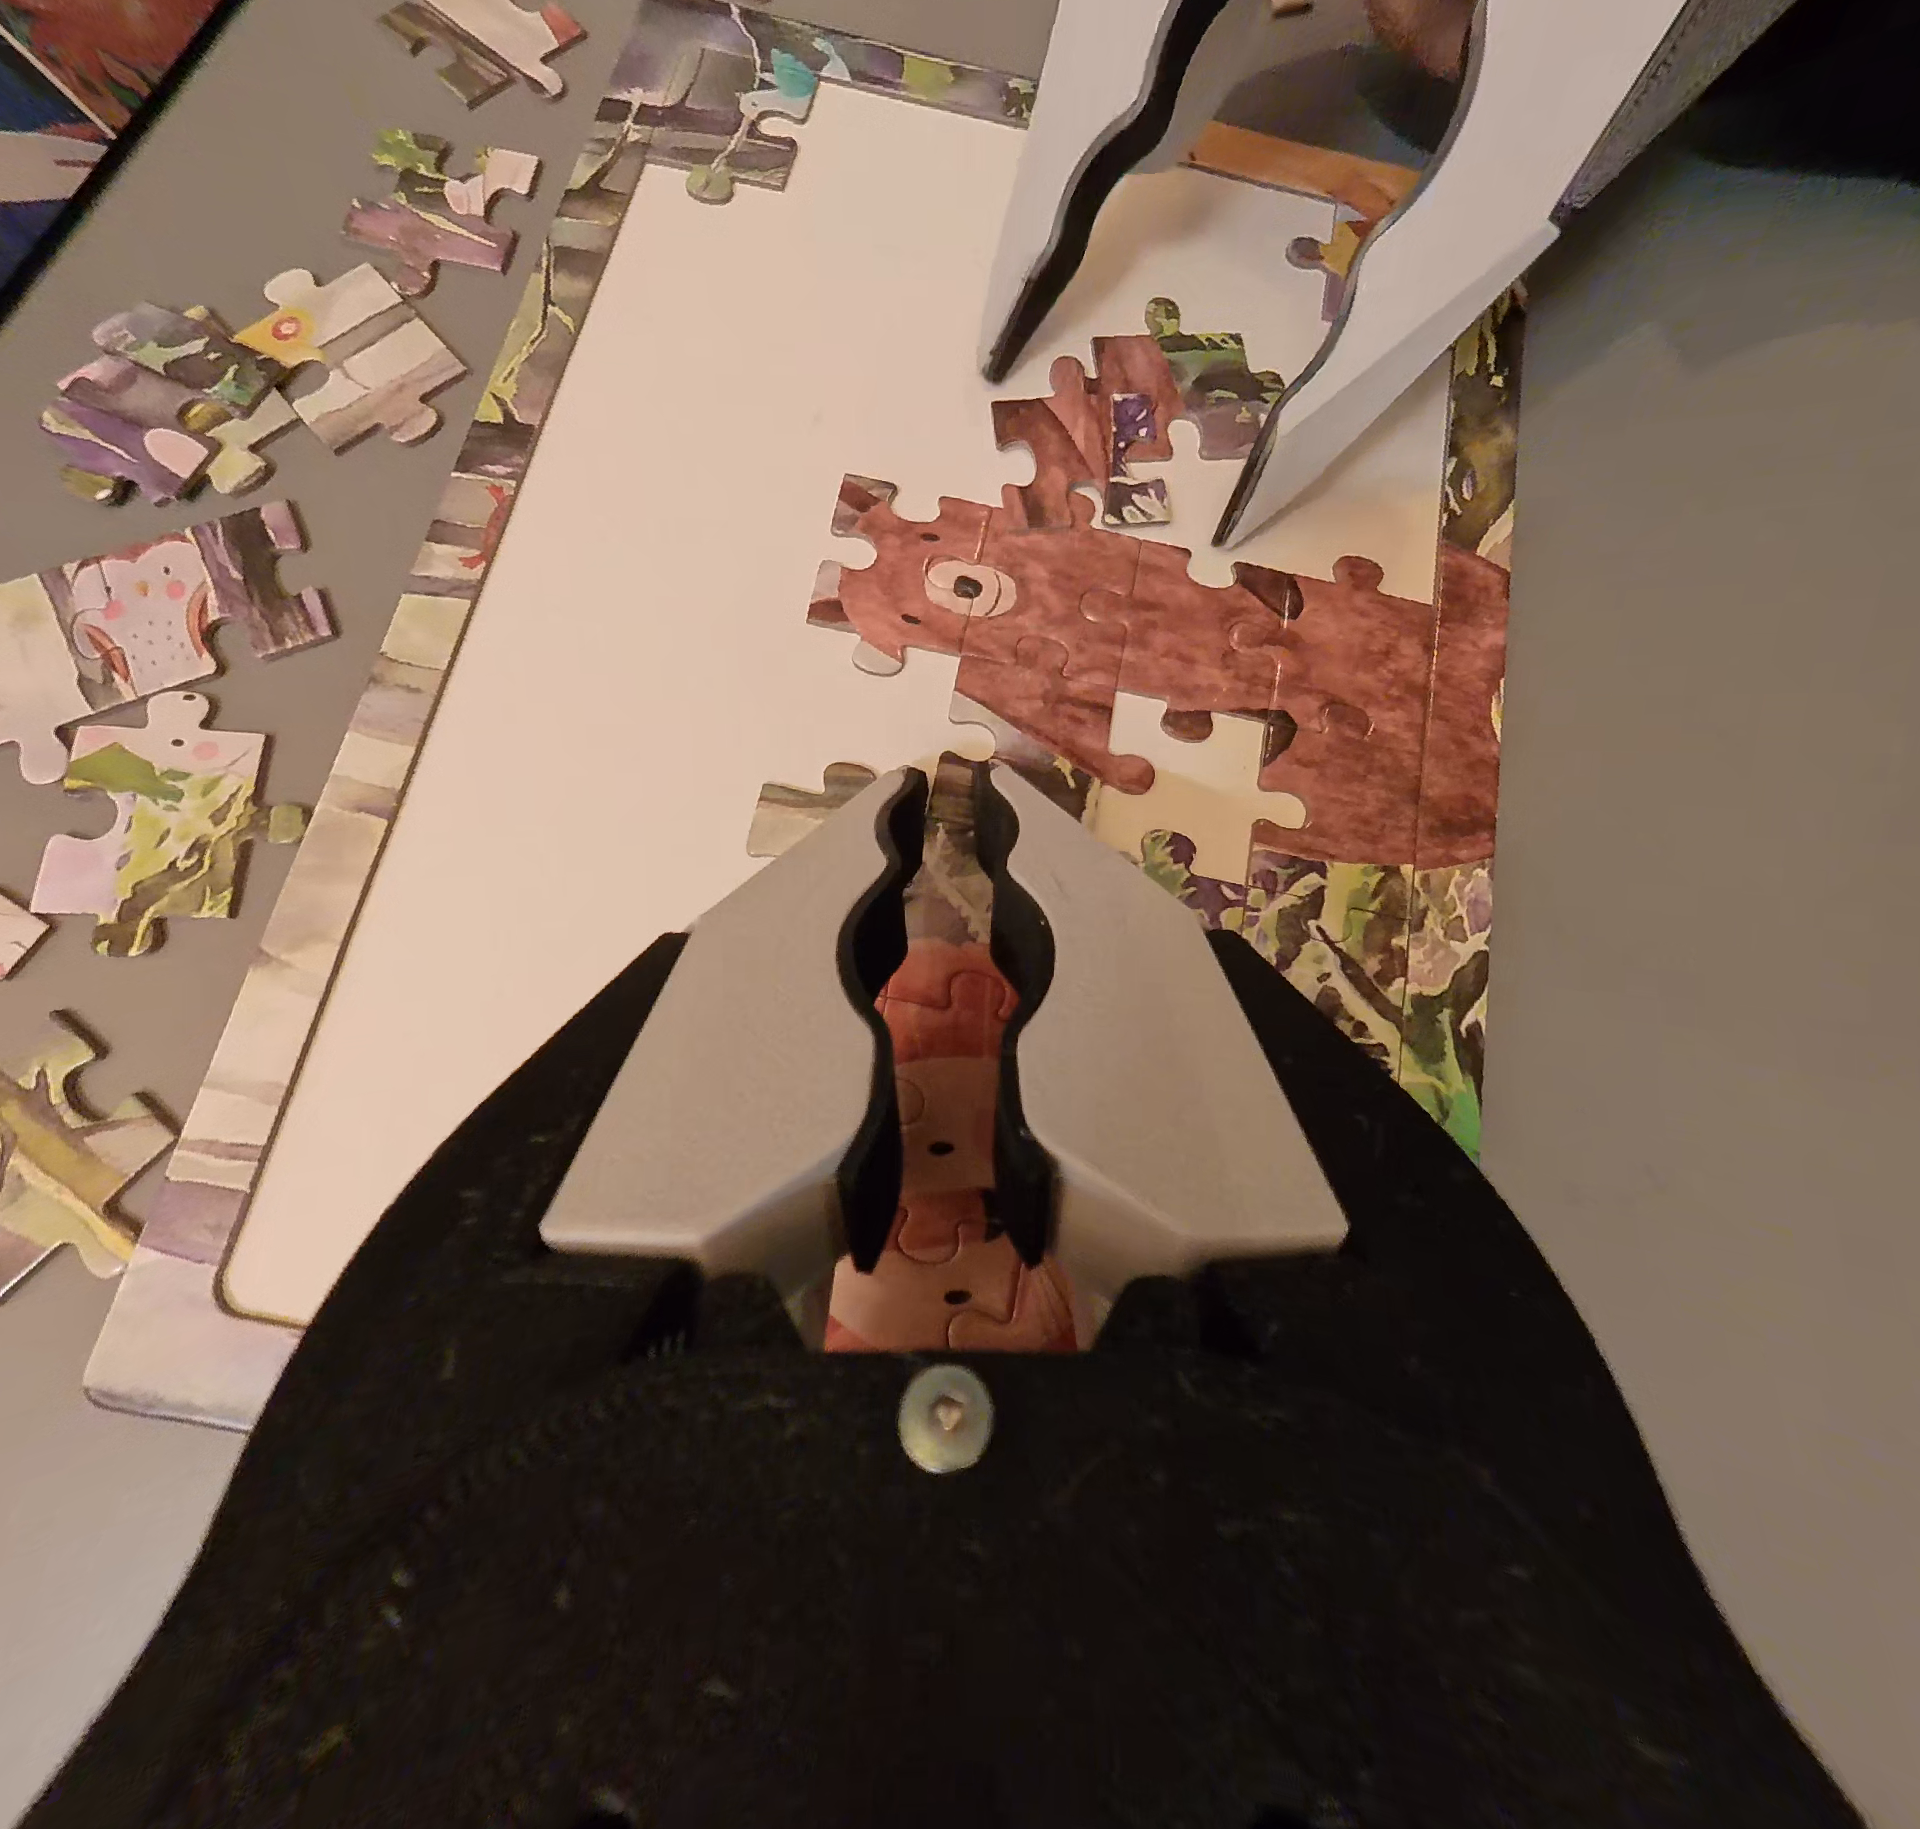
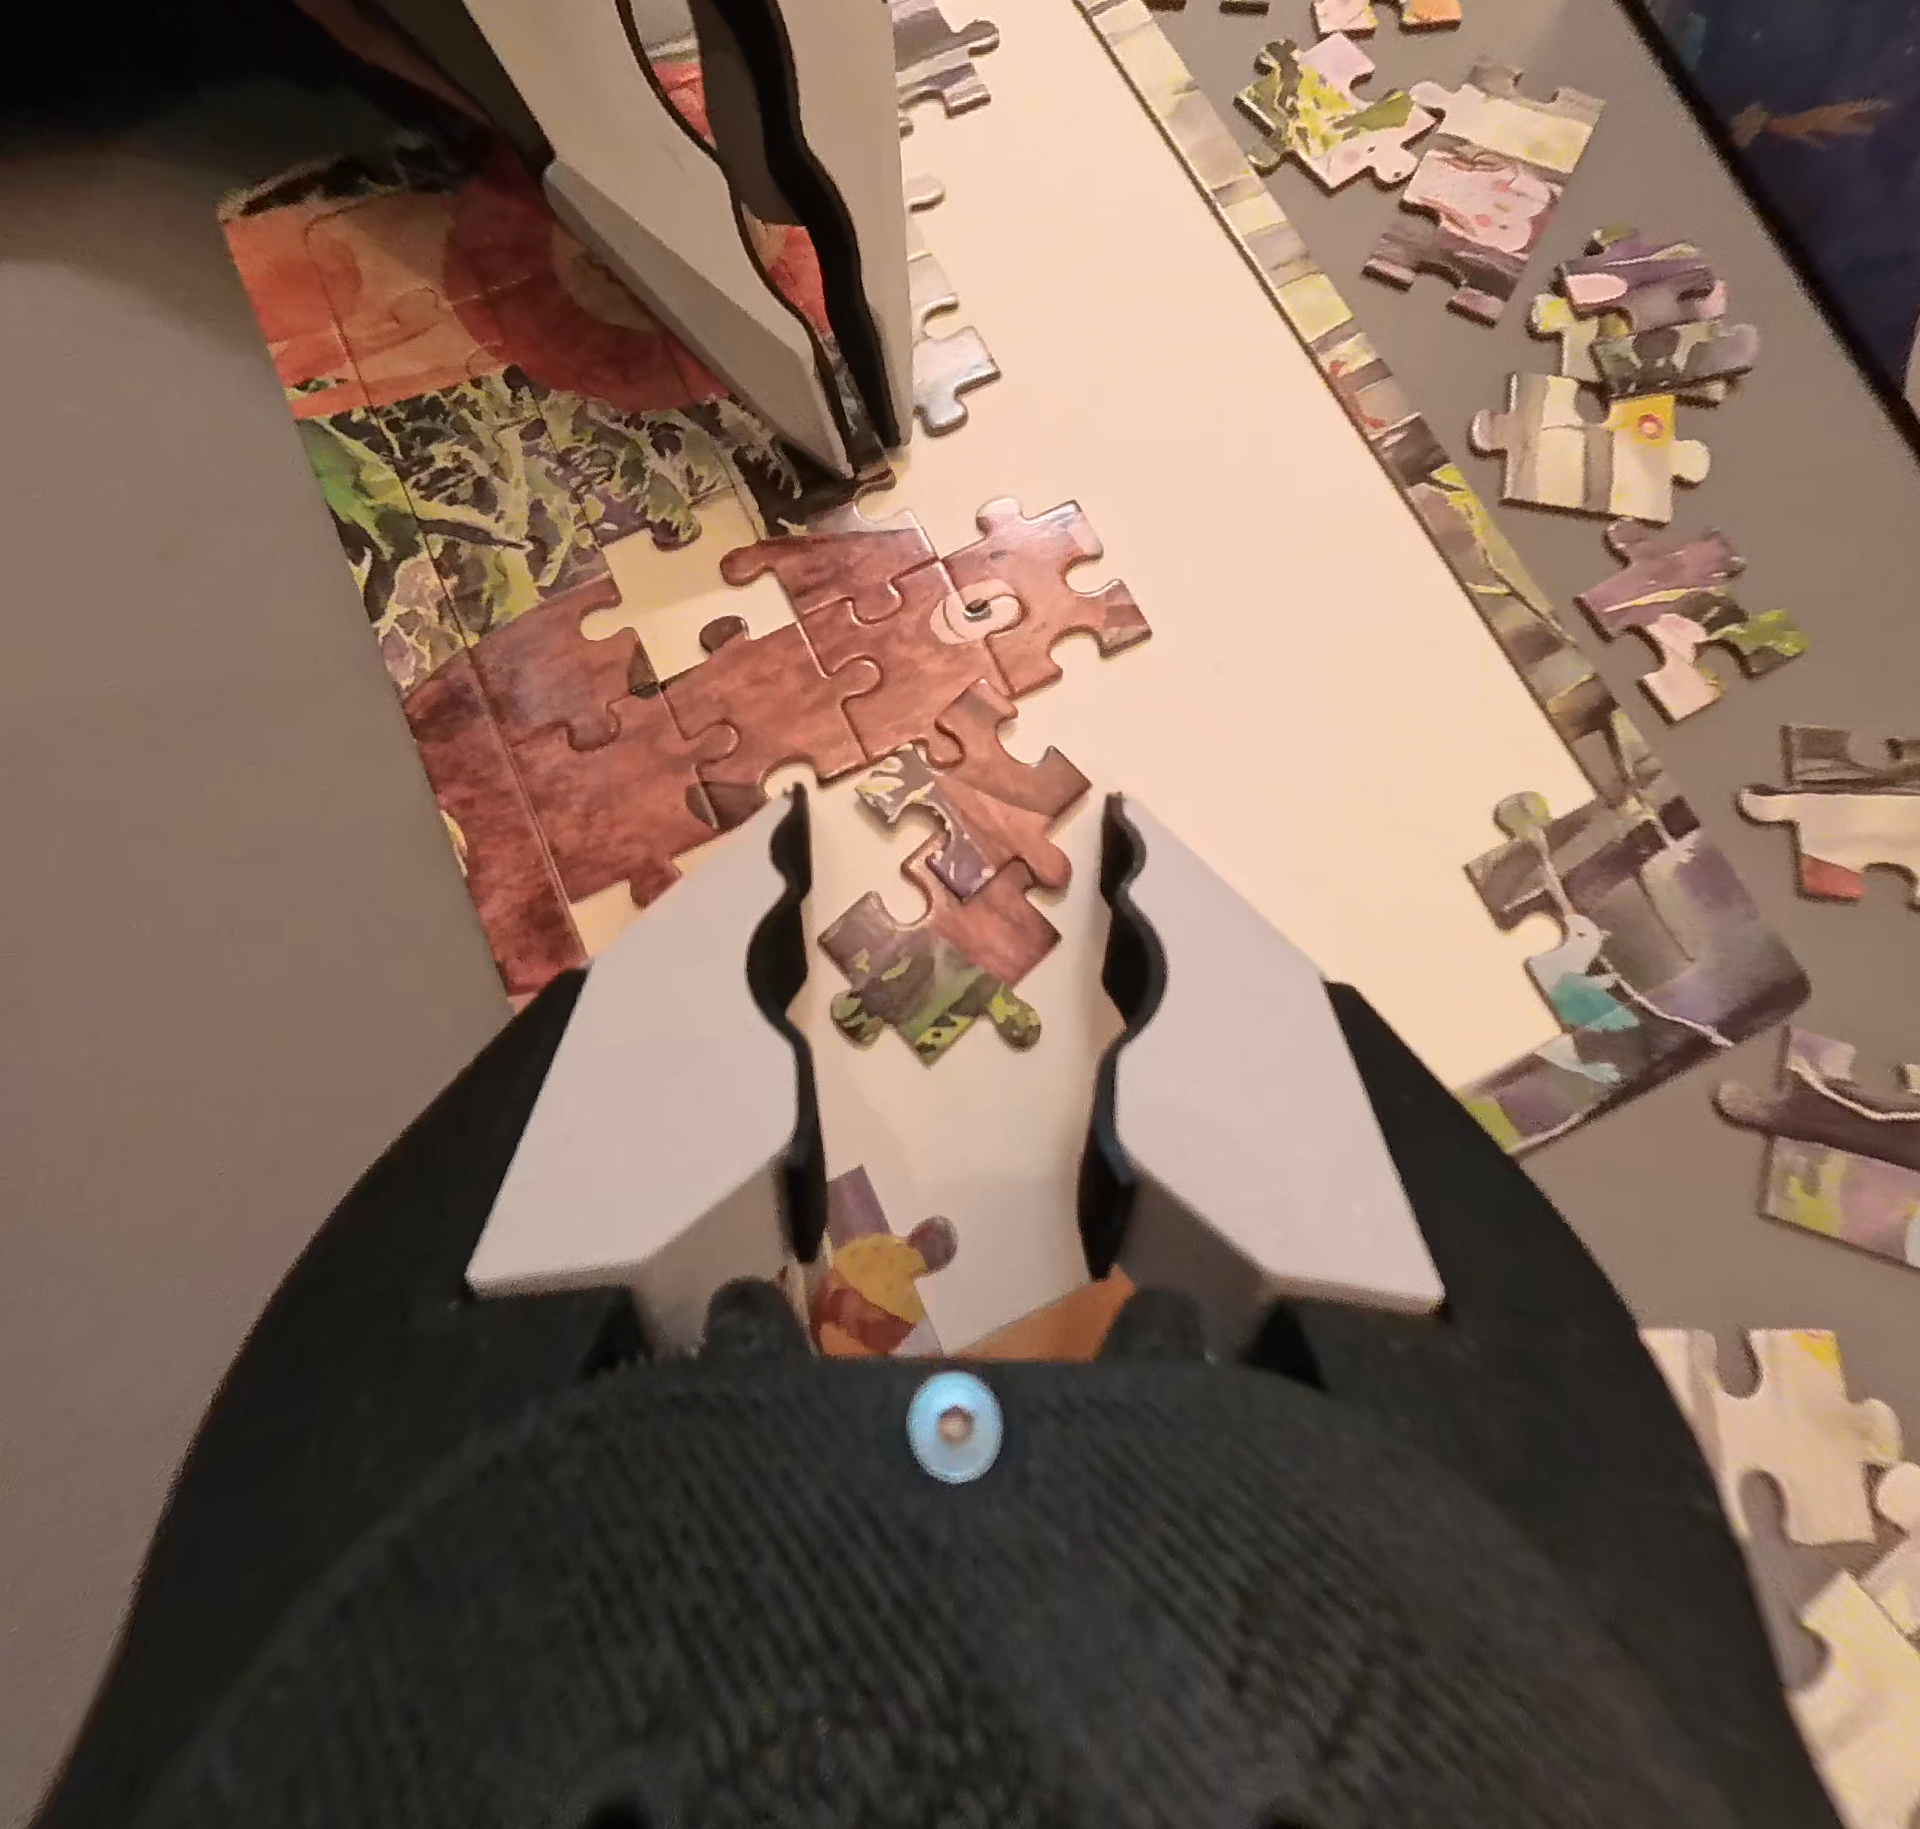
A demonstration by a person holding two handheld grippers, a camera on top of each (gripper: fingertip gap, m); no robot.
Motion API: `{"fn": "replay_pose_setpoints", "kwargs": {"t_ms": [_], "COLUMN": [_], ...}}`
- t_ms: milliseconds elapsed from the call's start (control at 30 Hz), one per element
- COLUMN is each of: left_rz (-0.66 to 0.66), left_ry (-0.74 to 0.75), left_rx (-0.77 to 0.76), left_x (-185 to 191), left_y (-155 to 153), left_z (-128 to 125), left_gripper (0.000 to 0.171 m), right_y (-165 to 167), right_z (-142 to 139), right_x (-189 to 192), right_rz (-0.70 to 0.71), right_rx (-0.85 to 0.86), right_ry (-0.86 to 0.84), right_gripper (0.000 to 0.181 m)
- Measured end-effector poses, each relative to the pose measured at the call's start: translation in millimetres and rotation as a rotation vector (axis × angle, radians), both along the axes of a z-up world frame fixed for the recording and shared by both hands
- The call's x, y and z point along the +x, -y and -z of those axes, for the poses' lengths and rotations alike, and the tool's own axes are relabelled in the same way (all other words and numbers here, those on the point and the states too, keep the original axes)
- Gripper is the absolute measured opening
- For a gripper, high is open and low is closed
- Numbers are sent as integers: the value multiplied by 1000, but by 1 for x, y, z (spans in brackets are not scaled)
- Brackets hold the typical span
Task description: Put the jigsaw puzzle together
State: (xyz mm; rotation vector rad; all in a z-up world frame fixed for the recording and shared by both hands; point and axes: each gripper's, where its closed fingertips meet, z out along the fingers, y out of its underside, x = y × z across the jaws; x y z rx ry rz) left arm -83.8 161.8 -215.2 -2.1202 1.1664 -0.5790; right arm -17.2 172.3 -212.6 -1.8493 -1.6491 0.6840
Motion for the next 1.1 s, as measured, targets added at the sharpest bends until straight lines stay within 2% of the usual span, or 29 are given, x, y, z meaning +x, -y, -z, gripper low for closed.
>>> {"fn": "replay_pose_setpoints", "kwargs": {"t_ms": [133, 233, 400, 667, 967, 1100], "left_rz": [0, 0, 0, 0, 0, 0], "left_ry": [0, 1, 1, -3, 0, 0], "left_rx": [1, -2, -2, 4, 0, 1], "left_x": [0, 0, 0, 0, 0, 0], "left_y": [0, 0, 0, 0, 0, 0], "left_z": [0, 0, 0, 0, 0, 0], "left_gripper": [10, 9, 9, 10, 10, 10], "right_y": [-2, -4, -17, -46, -42, -35], "right_z": [0, -2, -16, -41, -32, -32], "right_x": [-1, 1, 10, 46, 48, 41], "right_rz": [17, 32, 85, 207, 185, 147], "right_rx": [-5, -10, 7, 56, 72, 54], "right_ry": [-12, -7, -51, -89, -28, -53], "right_gripper": [38, 35, 35, 36, 36, 35]}}
